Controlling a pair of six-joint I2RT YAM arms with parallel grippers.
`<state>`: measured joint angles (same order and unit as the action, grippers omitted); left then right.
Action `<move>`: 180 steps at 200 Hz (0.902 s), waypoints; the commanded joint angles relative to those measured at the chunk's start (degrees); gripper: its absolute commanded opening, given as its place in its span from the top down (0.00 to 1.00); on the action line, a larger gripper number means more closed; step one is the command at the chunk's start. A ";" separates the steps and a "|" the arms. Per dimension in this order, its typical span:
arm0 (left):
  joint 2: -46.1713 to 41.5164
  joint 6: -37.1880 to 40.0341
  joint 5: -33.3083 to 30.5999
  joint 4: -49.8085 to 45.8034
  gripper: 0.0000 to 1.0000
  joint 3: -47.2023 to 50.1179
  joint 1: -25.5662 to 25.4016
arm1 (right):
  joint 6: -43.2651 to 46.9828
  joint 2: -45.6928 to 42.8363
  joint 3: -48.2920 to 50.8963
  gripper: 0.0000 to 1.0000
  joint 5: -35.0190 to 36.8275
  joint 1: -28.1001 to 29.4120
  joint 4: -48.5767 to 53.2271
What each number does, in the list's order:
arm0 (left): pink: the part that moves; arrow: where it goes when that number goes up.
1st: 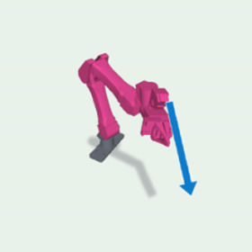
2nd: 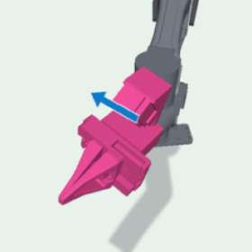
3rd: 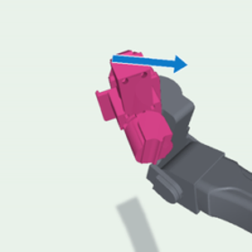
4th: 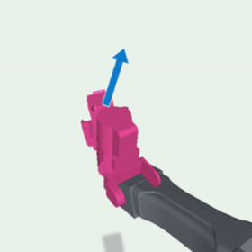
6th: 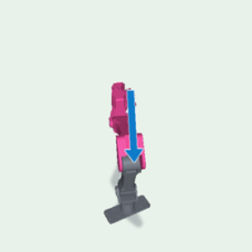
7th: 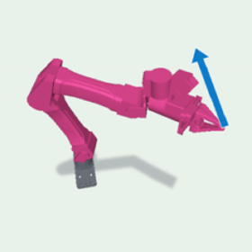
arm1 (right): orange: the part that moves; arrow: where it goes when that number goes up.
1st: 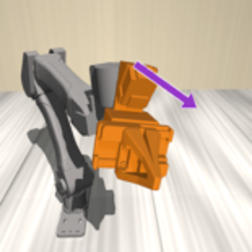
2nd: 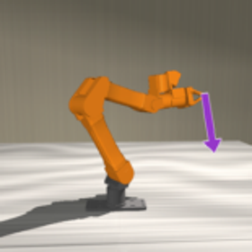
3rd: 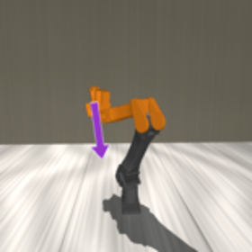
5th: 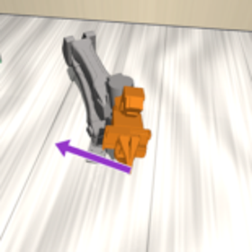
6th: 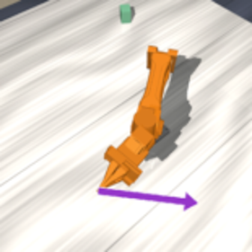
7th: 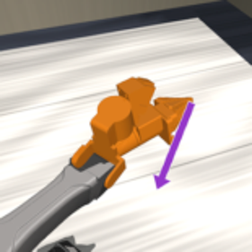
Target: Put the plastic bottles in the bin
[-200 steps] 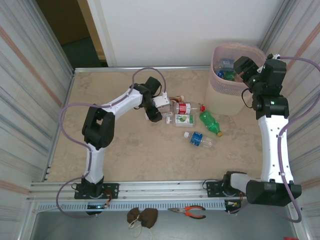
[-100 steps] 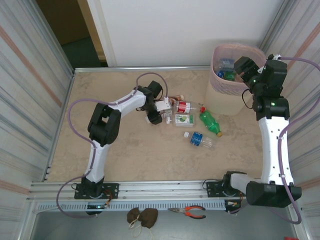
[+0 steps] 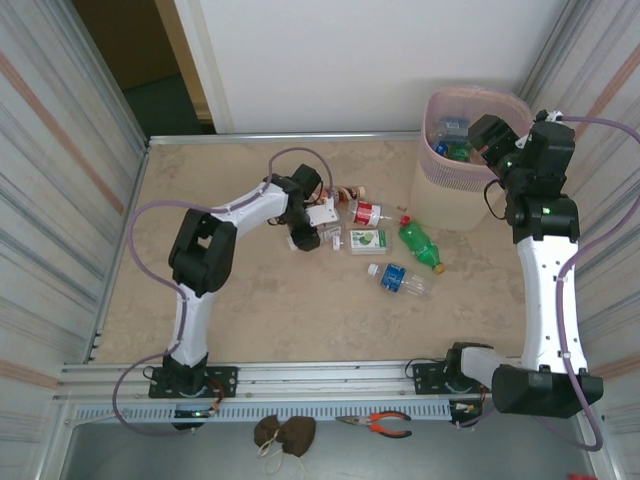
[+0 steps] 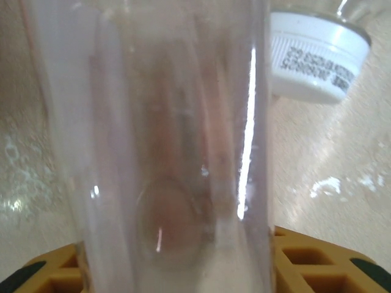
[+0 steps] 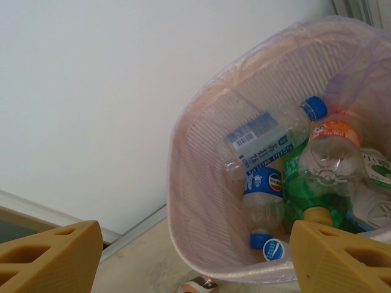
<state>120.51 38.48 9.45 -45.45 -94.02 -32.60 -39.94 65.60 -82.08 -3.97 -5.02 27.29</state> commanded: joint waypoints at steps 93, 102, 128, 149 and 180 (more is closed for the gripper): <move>-21.19 -6.04 2.20 3.20 0.61 10.70 0.43 | 1.43 -1.73 2.81 0.24 -6.51 -0.35 -4.08; -22.56 -6.64 2.70 3.86 0.61 11.24 0.45 | 2.15 -1.95 3.90 0.24 -8.64 -0.34 -6.11; -26.64 -8.39 4.61 6.55 0.60 12.87 0.55 | 4.10 -2.32 6.03 0.24 -14.48 -0.35 -10.73; -30.07 -10.48 7.14 9.51 0.61 14.20 0.93 | 5.65 -2.06 6.95 0.23 -19.63 -0.26 -13.19; -35.30 -14.28 12.68 15.12 0.60 16.21 1.82 | 7.47 -2.14 8.89 0.21 -26.71 -0.26 -17.48</move>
<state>90.19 28.51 15.94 -36.34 -79.31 -31.68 -35.68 64.62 -74.81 -22.37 -5.02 16.19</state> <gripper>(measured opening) 0.446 0.780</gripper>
